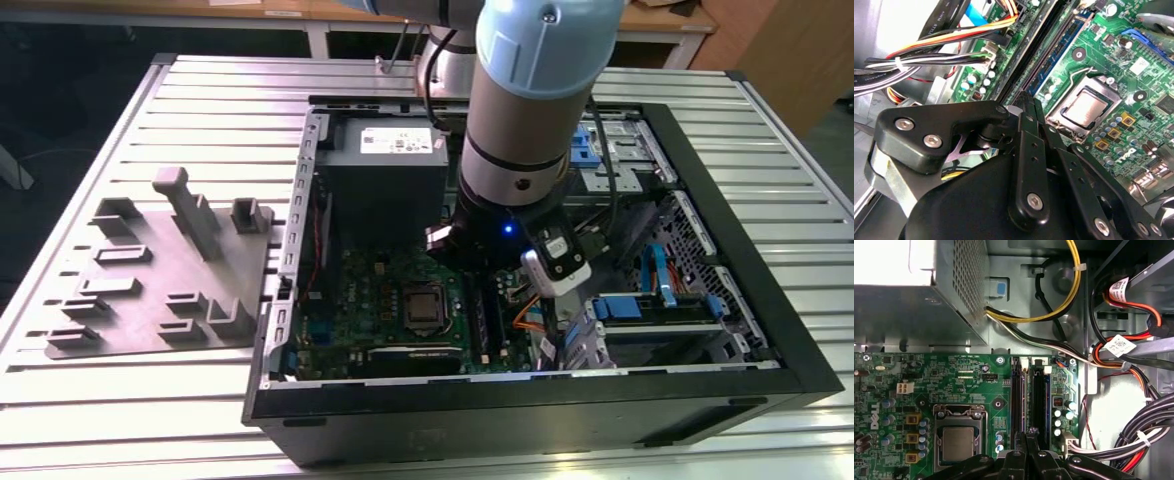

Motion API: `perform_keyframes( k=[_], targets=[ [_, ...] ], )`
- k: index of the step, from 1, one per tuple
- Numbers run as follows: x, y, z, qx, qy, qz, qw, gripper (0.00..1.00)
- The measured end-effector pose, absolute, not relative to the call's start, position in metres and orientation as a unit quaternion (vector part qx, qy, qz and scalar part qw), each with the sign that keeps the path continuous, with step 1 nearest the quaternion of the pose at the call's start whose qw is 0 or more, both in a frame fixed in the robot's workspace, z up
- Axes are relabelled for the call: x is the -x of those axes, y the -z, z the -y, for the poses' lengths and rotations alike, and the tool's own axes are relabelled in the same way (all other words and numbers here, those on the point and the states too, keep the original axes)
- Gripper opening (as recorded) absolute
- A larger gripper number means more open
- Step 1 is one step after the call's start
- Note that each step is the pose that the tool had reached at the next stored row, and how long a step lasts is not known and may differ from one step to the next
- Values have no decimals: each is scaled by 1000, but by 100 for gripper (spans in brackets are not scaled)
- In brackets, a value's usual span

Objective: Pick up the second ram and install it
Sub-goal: 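Insert the second ram into the second slot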

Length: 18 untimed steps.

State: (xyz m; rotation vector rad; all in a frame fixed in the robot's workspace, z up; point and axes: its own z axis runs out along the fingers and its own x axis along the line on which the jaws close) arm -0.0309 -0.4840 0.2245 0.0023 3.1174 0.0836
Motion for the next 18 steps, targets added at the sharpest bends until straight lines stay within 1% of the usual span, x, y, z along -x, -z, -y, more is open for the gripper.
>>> perform_keyframes(
  k=[18],
  targets=[
    [31, -222, 485, -1, -27, -1000, 12, 12]
  ],
)
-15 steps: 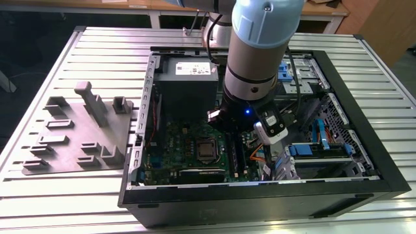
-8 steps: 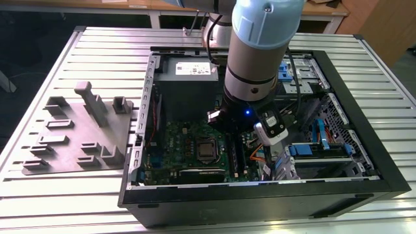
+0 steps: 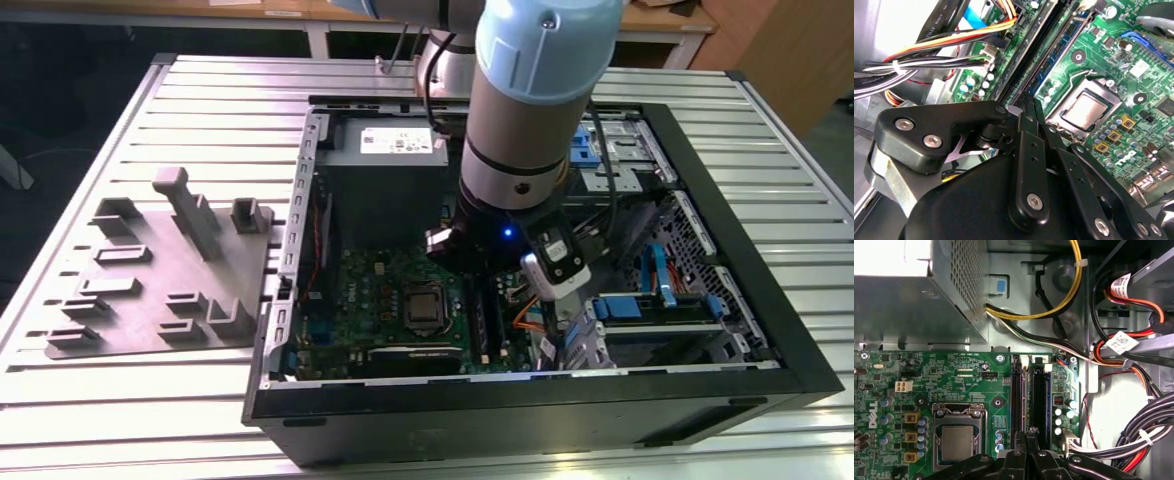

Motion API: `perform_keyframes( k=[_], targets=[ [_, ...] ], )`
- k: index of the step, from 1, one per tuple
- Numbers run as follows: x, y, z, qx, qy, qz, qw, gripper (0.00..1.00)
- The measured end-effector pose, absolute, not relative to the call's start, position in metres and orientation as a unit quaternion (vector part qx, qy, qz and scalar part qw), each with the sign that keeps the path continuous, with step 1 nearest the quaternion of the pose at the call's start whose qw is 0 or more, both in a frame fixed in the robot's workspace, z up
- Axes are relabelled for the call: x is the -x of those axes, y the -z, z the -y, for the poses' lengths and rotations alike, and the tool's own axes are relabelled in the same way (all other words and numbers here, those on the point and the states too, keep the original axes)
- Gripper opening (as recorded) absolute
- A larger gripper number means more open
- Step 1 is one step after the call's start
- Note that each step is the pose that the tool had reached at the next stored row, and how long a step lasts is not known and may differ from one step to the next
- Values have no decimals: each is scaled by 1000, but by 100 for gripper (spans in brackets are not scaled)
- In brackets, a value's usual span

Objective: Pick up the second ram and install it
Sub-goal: 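Insert the second ram into the second slot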

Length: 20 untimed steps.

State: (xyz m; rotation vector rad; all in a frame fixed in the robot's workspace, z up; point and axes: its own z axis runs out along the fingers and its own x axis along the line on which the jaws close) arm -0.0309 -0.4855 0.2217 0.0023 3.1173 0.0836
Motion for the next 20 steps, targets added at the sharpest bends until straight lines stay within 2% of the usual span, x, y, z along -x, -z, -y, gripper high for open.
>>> perform_keyframes(
  k=[20],
  targets=[
    [31, -223, 486, -13, -27, -999, 12, 12]
  ],
)
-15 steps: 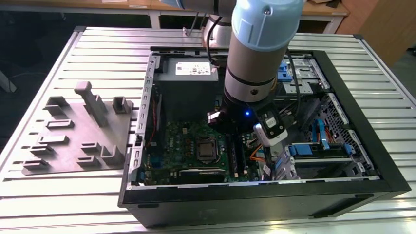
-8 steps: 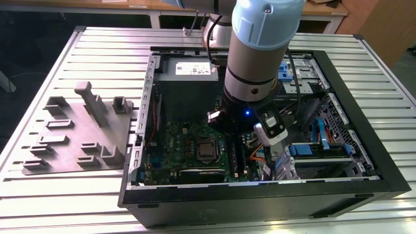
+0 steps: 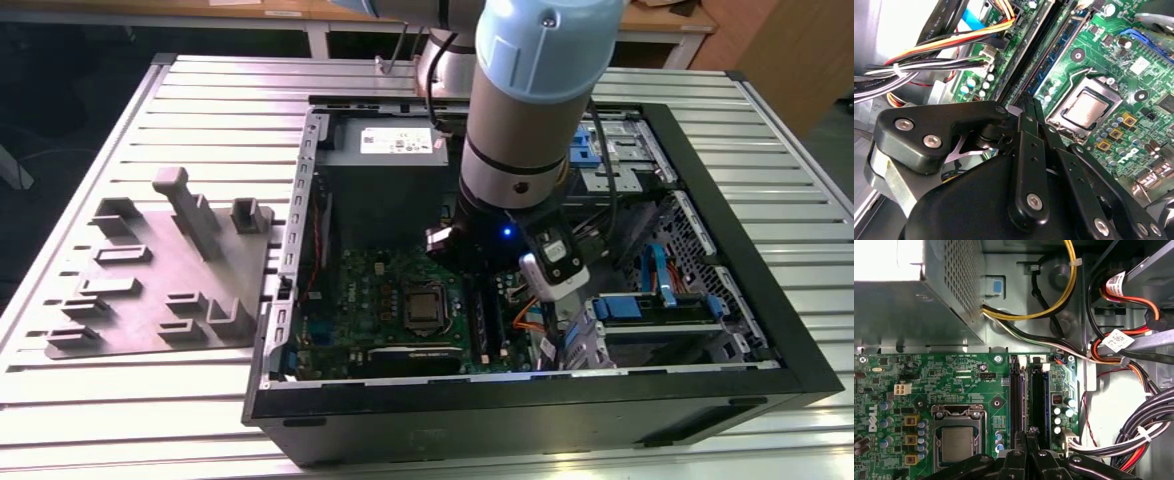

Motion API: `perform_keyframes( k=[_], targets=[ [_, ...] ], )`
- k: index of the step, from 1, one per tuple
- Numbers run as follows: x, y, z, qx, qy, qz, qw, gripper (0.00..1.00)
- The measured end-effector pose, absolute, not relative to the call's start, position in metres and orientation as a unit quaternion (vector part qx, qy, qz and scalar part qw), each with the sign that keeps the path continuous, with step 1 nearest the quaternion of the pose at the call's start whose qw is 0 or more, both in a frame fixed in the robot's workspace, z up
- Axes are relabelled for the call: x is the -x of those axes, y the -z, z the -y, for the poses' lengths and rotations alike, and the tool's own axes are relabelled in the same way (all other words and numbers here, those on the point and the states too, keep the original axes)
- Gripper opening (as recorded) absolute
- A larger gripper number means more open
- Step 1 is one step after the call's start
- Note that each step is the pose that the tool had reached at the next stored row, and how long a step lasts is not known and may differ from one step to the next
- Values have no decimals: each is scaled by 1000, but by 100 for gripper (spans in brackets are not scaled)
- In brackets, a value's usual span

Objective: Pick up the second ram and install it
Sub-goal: 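Insert the second ram into the second slot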

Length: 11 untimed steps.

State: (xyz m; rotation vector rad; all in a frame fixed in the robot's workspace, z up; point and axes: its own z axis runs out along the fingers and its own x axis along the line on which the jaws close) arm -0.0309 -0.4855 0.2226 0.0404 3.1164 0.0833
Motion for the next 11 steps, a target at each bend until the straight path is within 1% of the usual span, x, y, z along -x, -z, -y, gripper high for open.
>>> perform_keyframes(
  k=[11],
  targets=[
    [33, -219, 485, -13, -26, -999, 12, 12]
  ],
)
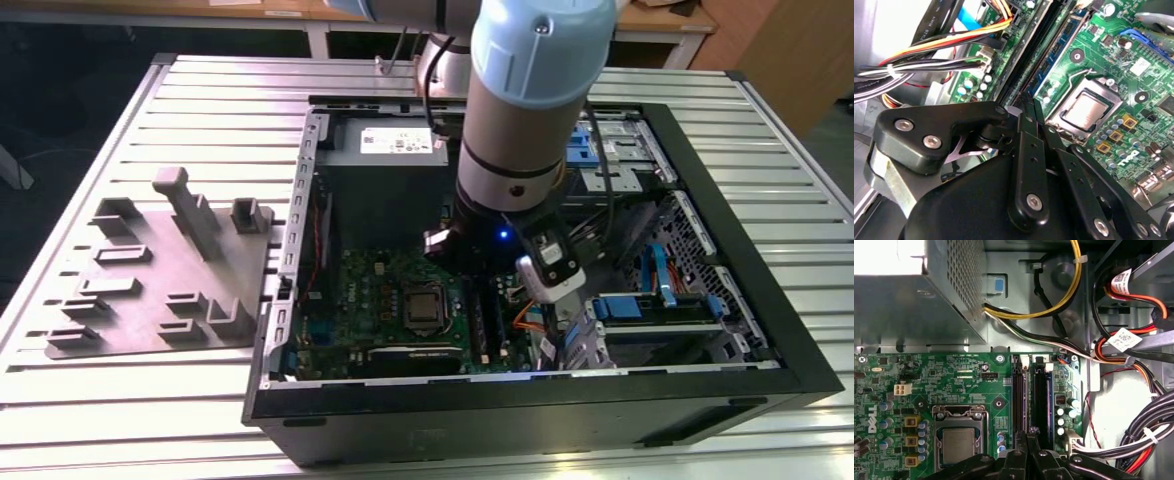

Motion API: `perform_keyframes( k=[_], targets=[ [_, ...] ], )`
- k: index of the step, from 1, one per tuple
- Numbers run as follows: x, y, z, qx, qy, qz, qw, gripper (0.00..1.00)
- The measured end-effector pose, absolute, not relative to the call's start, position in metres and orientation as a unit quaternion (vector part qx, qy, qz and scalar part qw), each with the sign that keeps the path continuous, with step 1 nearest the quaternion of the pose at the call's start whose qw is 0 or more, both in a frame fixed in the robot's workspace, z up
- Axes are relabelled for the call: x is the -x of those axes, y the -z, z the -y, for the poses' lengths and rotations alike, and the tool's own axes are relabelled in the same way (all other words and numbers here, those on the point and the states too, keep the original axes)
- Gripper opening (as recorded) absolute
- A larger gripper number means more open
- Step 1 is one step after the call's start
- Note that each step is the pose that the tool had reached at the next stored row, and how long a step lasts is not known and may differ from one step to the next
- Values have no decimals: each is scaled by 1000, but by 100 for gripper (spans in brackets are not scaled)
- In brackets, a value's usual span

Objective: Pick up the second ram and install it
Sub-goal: 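Insert the second ram into the second slot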

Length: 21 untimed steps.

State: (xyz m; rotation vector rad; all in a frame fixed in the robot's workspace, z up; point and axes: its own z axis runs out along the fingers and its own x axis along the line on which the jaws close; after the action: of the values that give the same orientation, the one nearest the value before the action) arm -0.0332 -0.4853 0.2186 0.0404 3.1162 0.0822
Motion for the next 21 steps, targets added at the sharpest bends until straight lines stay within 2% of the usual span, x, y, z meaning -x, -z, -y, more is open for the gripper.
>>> perform_keyframes(
  k=[17, 19, 20, 21],
  targets=[
    [33, -213, 485, -13, -26, -999, 12, 12],
    [33, -213, 485, -13, -27, -999, 12, 13],
    [33, -213, 485, -13, -27, -999, 12, 18],
    [33, -213, 485, -13, -26, -999, 12, 18]
  ],
)
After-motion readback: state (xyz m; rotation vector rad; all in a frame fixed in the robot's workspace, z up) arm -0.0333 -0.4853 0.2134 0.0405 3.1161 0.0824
